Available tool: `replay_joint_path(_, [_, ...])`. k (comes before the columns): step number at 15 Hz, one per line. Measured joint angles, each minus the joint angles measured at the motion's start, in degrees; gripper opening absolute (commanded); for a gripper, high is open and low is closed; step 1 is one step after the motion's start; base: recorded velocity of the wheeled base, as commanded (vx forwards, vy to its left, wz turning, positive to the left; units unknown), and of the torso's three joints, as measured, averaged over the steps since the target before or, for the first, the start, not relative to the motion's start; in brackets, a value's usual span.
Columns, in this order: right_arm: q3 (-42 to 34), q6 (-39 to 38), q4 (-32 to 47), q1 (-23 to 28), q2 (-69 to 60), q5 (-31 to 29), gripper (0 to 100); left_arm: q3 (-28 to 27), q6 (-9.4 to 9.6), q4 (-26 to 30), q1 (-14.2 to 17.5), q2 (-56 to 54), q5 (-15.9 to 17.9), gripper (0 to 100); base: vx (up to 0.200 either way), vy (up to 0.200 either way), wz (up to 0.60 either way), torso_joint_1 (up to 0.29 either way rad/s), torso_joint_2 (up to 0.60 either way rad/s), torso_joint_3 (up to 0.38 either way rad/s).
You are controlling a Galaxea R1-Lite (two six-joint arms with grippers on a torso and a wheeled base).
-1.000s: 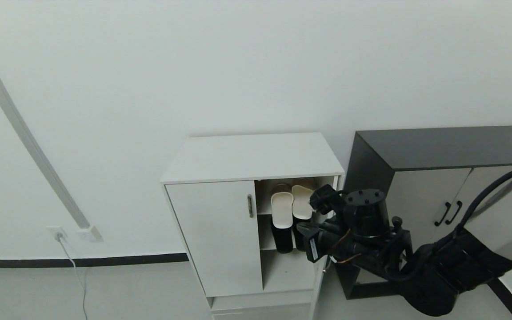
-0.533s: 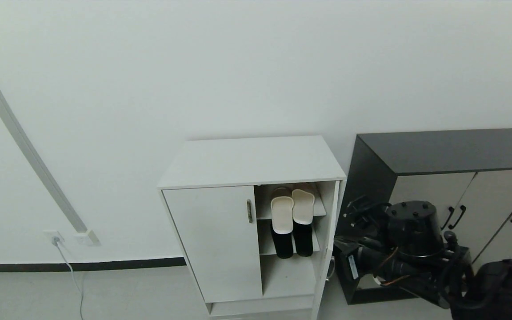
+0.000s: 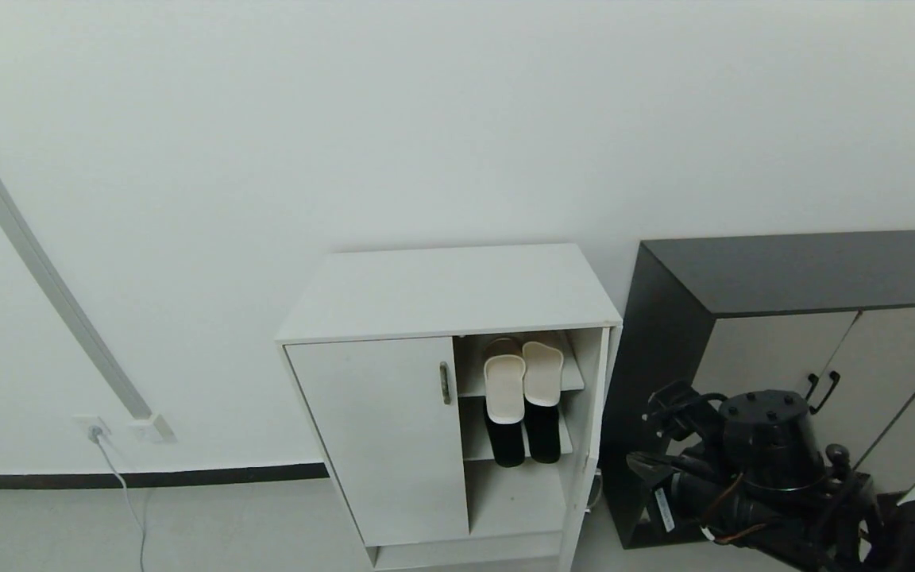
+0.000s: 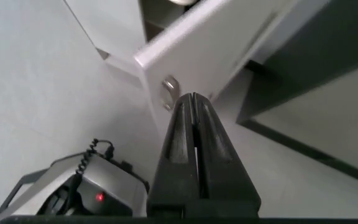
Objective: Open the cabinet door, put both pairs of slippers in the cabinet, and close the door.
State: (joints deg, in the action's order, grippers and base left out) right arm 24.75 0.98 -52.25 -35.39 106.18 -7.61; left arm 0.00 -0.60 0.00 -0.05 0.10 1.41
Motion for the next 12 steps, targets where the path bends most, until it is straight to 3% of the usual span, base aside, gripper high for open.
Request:
replay_joint_path(3, [2.45, 0.09, -3.54, 0.02, 5.84, -0.11, 0, 0.00, 0.00, 0.00, 0.00, 0.00, 0.00, 0, 0.000, 0.000, 0.00, 0.000, 0.00, 0.000])
replay_joint_path(12, [13.68, -0.20, -3.78, 0.02, 16.70, -0.05, 0, 0.00, -0.06, 0.00, 0.05, 0.00, 0.00, 0, 0.000, 0.000, 0.00, 0.000, 0.00, 0.000])
